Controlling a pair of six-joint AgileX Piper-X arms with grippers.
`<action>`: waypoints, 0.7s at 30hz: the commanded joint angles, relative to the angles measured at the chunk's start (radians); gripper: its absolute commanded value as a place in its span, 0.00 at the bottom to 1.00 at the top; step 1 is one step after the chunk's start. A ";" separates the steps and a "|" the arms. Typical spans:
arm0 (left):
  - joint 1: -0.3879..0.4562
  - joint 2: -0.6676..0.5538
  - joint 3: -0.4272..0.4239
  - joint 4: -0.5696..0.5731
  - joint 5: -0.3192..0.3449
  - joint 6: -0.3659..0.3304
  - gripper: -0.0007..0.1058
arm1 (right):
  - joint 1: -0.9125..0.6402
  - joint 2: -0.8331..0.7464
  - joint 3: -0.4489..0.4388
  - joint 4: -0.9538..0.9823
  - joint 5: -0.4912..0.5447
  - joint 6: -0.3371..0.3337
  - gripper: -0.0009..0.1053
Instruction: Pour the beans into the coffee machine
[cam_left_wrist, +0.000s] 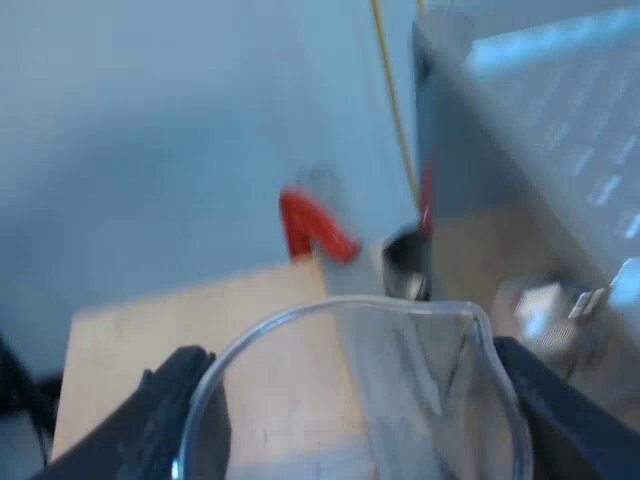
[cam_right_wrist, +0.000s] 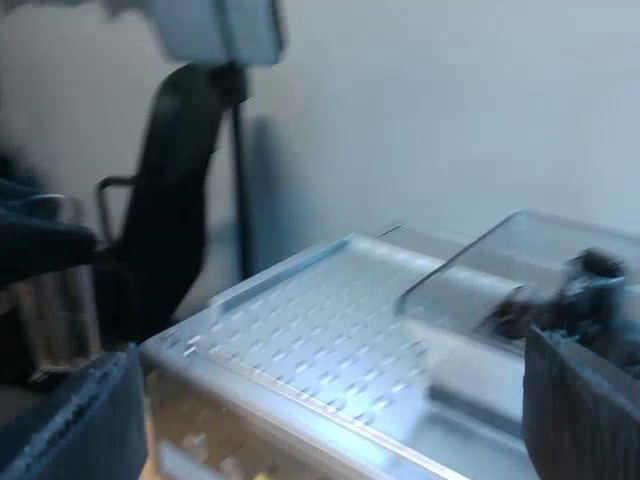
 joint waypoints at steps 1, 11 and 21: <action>-0.033 -0.007 -0.050 -0.004 -0.032 0.006 0.01 | -0.002 -0.023 -0.022 -0.009 0.051 -0.011 0.74; -0.231 0.082 -0.243 -0.004 -0.102 0.168 0.01 | -0.002 -0.058 -0.022 -0.012 0.149 -0.046 0.74; -0.339 0.268 -0.423 -0.004 -0.102 0.178 0.01 | -0.002 -0.053 -0.022 -0.012 0.174 -0.071 0.74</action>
